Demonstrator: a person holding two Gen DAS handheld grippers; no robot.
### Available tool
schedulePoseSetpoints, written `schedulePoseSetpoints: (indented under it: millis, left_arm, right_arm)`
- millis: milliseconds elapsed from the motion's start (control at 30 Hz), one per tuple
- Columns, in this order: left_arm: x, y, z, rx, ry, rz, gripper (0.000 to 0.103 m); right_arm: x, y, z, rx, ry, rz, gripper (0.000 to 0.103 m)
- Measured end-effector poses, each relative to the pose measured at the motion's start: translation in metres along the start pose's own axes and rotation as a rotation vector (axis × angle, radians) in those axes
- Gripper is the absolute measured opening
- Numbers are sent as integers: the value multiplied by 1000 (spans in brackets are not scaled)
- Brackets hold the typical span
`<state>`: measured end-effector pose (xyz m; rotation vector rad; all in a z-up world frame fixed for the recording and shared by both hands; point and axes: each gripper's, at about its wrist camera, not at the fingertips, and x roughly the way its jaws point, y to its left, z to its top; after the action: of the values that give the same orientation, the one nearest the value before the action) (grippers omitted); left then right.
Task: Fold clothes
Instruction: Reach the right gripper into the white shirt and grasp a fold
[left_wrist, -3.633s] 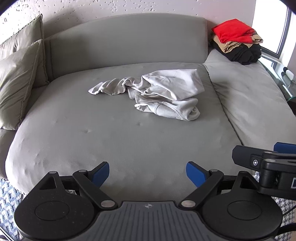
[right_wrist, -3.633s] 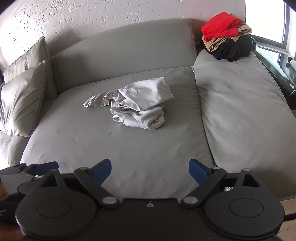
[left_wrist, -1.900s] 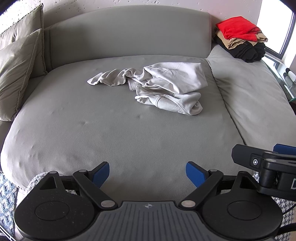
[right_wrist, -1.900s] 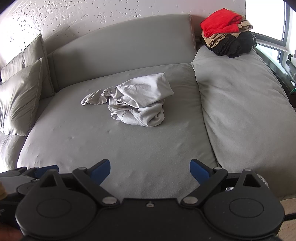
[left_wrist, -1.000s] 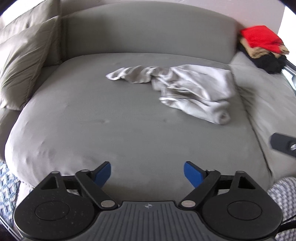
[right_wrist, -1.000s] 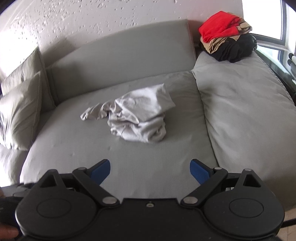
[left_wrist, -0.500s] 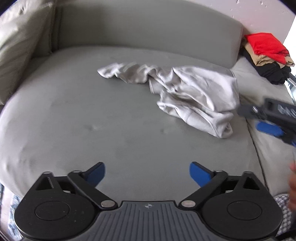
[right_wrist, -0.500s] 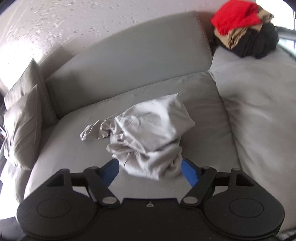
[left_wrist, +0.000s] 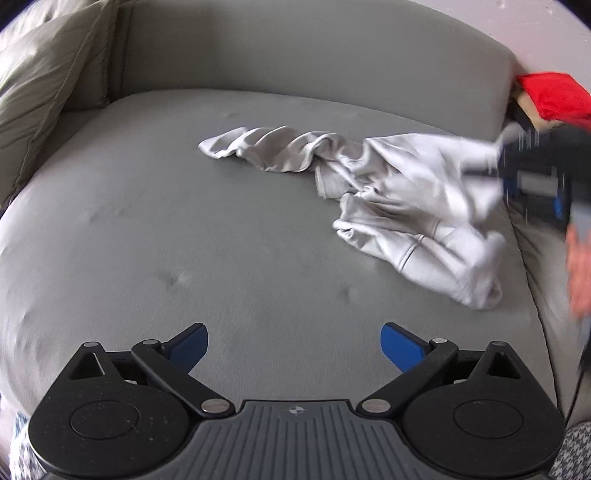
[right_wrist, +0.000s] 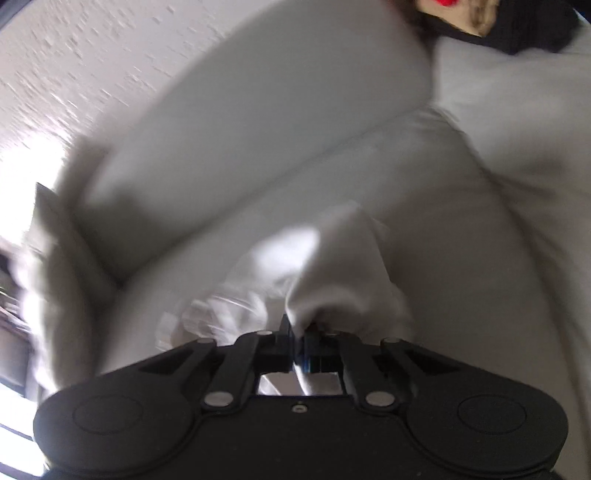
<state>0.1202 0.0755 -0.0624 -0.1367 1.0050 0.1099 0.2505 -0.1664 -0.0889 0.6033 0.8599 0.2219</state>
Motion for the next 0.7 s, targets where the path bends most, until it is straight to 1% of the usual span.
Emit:
schedulePoseSetpoints:
  millis: [67,100,133,167,200,233,300,333,400,467,500,600,667,700]
  left_arm:
    - [-5,1,1,8,-25,-36,100]
    - [-8,2,2,3,-41,-57,100]
    - [-12,5,3,-14,-53,-86,100]
    - [-14,8,4,-29,-56,-110,100]
    - [-16,11,6,-43,-58,-134,100]
    - [-20,12,5,-53,-67,-158,100]
    - [-25,12,5,-47,-87,-178,100]
    - [-27,10,4,-35,-95,-175,100]
    - [-30,6,2,-10,-110,-167,100]
    - [-29,3,1,-14,-110,-175,100]
    - [-28,1,0,-16,-110,-178,100]
    - [-28,-4,3,-14,-85,-181,97]
    - [-29,-8,5,-2,-74,-172,96]
    - [-29,-10,5,3,-76,-160,94]
  right_arm:
    - [-13,9,20,2,-93,38,5]
    - [-24,8,34,45,-165,31,4]
    - [-33,2,47,117,-229,4,5]
    - [-40,-8,56,170,-271,-25,5]
    - [-46,-18,66,224,-313,-54,9]
    - [-49,-26,67,223,-285,-82,12]
    - [-54,-42,68,221,-229,-139,33]
    - [-56,-50,69,220,-201,-167,34]
    - [-58,-45,56,168,-150,-149,36]
    - [-59,-41,42,116,-99,-130,39]
    - [-59,-39,36,90,-74,-121,39]
    - [-61,-33,15,13,3,-93,39]
    - [-50,-20,11,-39,28,-77,39]
    - [-44,-19,11,10,43,-41,39]
